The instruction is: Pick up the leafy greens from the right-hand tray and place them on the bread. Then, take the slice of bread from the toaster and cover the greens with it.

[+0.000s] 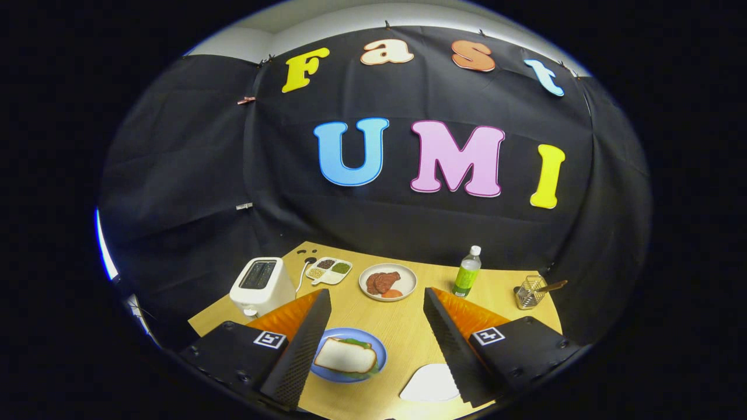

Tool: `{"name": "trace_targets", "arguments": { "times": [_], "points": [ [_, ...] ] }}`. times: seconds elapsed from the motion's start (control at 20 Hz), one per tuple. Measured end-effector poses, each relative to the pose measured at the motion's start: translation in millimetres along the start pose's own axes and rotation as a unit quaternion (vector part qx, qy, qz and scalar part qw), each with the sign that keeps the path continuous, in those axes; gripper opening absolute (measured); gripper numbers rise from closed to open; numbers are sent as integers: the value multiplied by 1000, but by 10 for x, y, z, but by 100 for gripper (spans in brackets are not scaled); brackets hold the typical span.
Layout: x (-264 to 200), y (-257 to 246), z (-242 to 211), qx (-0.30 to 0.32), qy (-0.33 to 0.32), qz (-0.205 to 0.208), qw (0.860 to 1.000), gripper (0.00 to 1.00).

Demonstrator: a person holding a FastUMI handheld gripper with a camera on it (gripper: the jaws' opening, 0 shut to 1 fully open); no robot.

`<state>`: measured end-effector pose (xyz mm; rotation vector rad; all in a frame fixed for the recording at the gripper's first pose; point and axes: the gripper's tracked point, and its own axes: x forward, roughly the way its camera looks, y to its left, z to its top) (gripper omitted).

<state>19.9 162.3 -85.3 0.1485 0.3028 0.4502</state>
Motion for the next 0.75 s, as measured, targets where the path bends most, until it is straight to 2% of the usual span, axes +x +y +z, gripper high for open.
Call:
{"name": "trace_targets", "arguments": {
  "times": [0.45,0.75],
  "points": [
    [-409,-98,368,-14,-70,-18,997,99],
    [-506,-111,295,-21,-66,-28,997,97]
  ]
}}
